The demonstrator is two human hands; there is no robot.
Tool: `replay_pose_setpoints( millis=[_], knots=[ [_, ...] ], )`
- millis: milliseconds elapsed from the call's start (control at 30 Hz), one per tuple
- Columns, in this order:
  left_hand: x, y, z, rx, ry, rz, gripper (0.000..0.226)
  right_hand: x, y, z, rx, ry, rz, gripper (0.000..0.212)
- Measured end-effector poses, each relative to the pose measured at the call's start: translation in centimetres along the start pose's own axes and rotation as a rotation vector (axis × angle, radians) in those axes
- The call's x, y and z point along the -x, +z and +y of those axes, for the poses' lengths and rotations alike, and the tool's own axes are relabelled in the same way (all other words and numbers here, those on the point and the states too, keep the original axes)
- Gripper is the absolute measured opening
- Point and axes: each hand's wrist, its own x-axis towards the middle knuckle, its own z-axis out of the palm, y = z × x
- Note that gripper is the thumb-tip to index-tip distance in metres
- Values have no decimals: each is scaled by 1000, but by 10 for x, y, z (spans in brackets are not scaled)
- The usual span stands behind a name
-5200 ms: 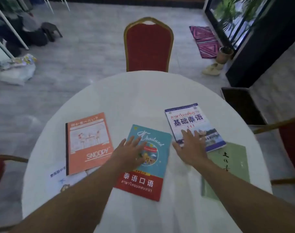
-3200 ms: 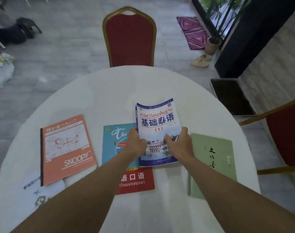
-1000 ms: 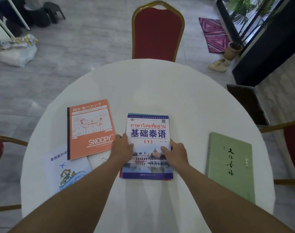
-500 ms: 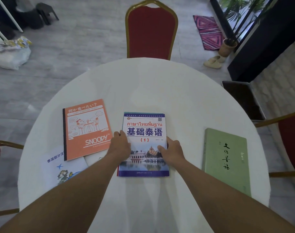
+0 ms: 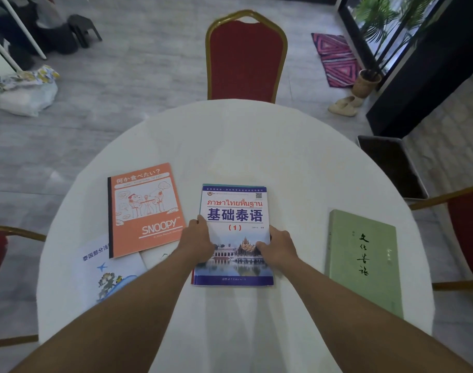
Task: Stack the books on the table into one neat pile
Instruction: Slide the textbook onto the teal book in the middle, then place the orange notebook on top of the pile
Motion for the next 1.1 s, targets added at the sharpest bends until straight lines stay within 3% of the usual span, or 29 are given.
replay_pose_setpoints(
  millis=[300, 400, 500, 600, 733, 867, 1000, 1100],
  knots=[
    [4, 5, 6, -20, 26, -58, 91, 12, -11, 2, 31, 38, 0, 37],
    [8, -4, 4, 6, 58, -81, 80, 19, -15, -12, 94, 44, 18, 41],
    [15, -21, -6, -6, 139, 27, 57, 28, -19, -39, 235, -60, 143, 53],
    [18, -44, -31, -6, 152, 172, 53, 28, -12, -75, 250, -214, 138, 66],
    [11, -70, -80, -79, 24, 317, 53, 23, 17, -128, 194, -330, -61, 72],
    [5, -82, -126, -134, -173, 356, 55, 13, 64, -170, 197, -348, -204, 76],
    [-7, -77, -148, 29, -289, 338, 59, 5, 103, -190, 241, -291, -203, 65],
    [-17, -76, -148, 222, -353, 331, 69, 0, 117, -198, 210, -212, -173, 75]
  ],
)
